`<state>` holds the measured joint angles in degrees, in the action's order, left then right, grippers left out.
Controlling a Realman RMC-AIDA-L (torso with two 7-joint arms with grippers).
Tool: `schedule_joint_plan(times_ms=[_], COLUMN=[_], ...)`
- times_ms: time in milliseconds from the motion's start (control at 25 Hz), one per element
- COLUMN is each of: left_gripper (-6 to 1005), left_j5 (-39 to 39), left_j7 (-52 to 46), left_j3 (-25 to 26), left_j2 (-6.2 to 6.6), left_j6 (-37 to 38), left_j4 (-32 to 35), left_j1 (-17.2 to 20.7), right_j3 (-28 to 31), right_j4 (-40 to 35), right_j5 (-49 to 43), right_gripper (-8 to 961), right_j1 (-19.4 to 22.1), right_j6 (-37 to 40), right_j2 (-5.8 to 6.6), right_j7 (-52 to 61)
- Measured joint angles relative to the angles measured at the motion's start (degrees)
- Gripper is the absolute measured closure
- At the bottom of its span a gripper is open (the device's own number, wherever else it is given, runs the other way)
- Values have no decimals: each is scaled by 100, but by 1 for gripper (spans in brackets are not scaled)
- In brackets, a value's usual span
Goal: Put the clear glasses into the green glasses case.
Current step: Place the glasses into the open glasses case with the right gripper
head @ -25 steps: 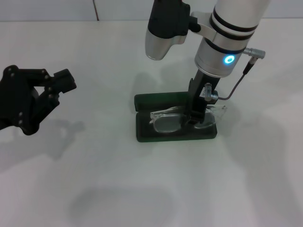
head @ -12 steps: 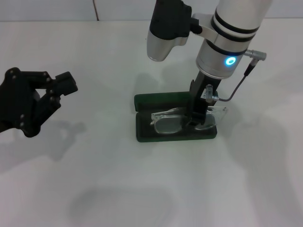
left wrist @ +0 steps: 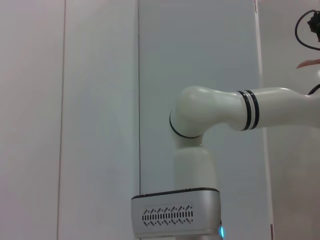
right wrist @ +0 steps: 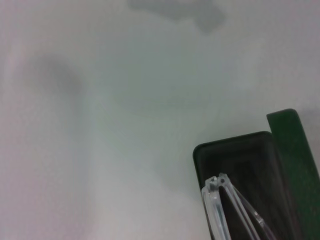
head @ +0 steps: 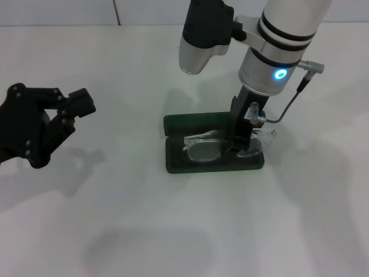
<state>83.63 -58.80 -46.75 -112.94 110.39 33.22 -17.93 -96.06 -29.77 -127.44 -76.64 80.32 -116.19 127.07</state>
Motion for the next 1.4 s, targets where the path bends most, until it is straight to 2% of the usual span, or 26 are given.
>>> schedule_joint_plan(times_ms=[1400], left_gripper=[930], left_j5=[-5], left_j7=[79], left_j3=[-18], left_j2=[-9], left_j6=[0], left_j4=[-79], left_j1=[41], right_j3=[0], right_j4=[-185], right_j5=[-53], right_gripper=[818], right_j1=[18], right_j6=[45], right_j2=[0], right_j7=[6])
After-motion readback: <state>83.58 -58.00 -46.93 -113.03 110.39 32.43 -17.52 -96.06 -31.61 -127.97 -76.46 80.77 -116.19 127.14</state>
